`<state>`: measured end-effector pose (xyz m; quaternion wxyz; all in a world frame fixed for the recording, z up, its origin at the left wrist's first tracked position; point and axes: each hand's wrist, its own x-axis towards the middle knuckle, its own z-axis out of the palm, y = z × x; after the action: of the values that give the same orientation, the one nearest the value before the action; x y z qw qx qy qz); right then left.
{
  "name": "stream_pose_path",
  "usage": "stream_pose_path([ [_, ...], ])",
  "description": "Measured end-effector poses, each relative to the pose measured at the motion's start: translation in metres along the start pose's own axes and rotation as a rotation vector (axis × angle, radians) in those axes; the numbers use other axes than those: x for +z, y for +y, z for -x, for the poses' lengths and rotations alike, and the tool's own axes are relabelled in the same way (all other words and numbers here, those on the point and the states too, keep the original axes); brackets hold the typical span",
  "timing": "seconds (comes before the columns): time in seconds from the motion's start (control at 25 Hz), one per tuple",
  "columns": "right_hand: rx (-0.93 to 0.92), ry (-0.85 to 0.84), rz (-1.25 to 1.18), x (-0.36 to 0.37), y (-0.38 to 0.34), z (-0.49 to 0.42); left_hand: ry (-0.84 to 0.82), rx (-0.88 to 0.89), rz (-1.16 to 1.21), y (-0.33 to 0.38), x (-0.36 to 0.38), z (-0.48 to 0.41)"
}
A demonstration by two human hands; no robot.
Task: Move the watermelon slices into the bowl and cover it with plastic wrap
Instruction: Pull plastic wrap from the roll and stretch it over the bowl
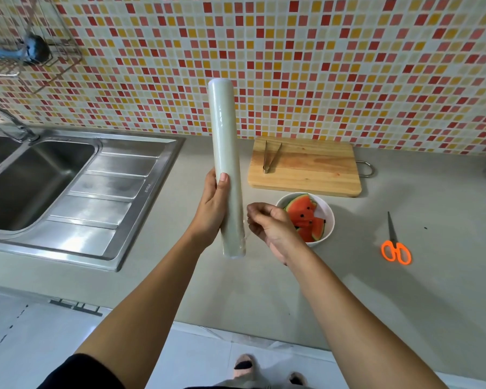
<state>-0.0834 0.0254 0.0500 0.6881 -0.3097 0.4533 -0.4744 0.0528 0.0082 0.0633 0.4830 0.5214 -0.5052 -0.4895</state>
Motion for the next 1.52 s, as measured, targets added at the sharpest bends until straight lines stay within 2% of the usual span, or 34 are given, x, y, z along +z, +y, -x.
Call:
stream_pose_path([
  [0.12,0.051,0.024,-0.125,-0.004,-0.002,0.0,0.012,-0.008,-0.014,-0.001,-0.002,0.001],
  [0.28,-0.05,-0.062,0.242,-0.003,0.003,0.004,0.01,0.016,-0.028,0.0,-0.001,0.001],
  [0.36,-0.069,-0.058,0.291,-0.003,0.0,0.004,0.006,0.036,-0.054,0.001,-0.002,0.001],
  [0.48,0.026,-0.067,0.121,-0.004,-0.004,0.005,0.002,0.05,-0.077,0.002,-0.005,0.002],
  [0.6,0.087,-0.072,-0.045,-0.002,-0.003,0.006,-0.002,0.036,0.003,0.002,-0.003,0.005],
  [0.84,-0.062,0.006,0.099,0.004,-0.004,0.005,-0.033,0.044,0.027,-0.001,-0.001,0.009],
  [1.04,0.062,-0.085,-0.165,0.002,-0.006,0.008,-0.014,0.036,-0.006,0.0,0.0,0.014],
  [1.16,0.1,-0.088,-0.001,0.003,-0.011,0.004,-0.05,0.04,-0.004,0.001,-0.002,0.017],
  [1.32,0.026,-0.066,0.072,0.015,-0.029,-0.007,-0.084,0.041,-0.011,0.002,-0.004,0.022],
  [1.4,-0.01,-0.033,-0.002,0.02,-0.035,-0.01,-0.072,0.026,0.004,0.002,-0.004,0.024],
  [1.52,-0.007,-0.093,-0.171,0.019,-0.039,-0.013,-0.06,-0.001,-0.016,0.002,-0.005,0.024],
])
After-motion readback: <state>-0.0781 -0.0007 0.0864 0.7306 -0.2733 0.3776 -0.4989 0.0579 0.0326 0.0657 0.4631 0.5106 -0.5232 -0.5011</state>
